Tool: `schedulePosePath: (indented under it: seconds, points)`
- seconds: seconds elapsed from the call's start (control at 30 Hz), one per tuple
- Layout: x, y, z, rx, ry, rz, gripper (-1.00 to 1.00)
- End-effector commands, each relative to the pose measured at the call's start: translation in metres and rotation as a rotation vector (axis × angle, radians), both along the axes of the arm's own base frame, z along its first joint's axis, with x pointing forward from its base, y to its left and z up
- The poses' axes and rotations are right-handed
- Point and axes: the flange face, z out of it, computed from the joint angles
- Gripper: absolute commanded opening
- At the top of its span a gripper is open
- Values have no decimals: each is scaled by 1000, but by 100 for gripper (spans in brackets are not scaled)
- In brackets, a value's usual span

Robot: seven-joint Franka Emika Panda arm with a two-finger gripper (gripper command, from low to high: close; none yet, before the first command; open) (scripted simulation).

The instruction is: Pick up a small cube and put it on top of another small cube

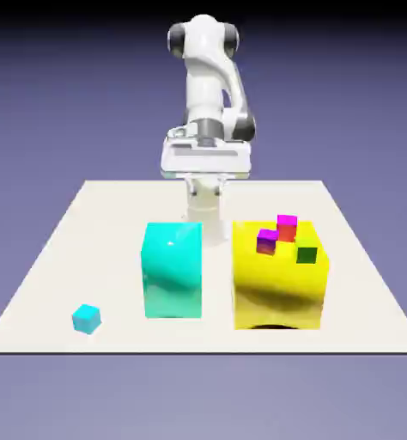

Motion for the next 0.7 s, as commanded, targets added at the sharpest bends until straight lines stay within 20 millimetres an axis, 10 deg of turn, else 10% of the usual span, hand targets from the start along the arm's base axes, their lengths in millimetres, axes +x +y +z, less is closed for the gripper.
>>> schedulePosePath:
  seconds: [0.0,0.3,0.67]
  points:
    - [8,-12,-8,44,48,-49,0]
    - [49,-120,-95,429,440,-495,0]
    - [48,-238,-200,862,775,-1013,0]
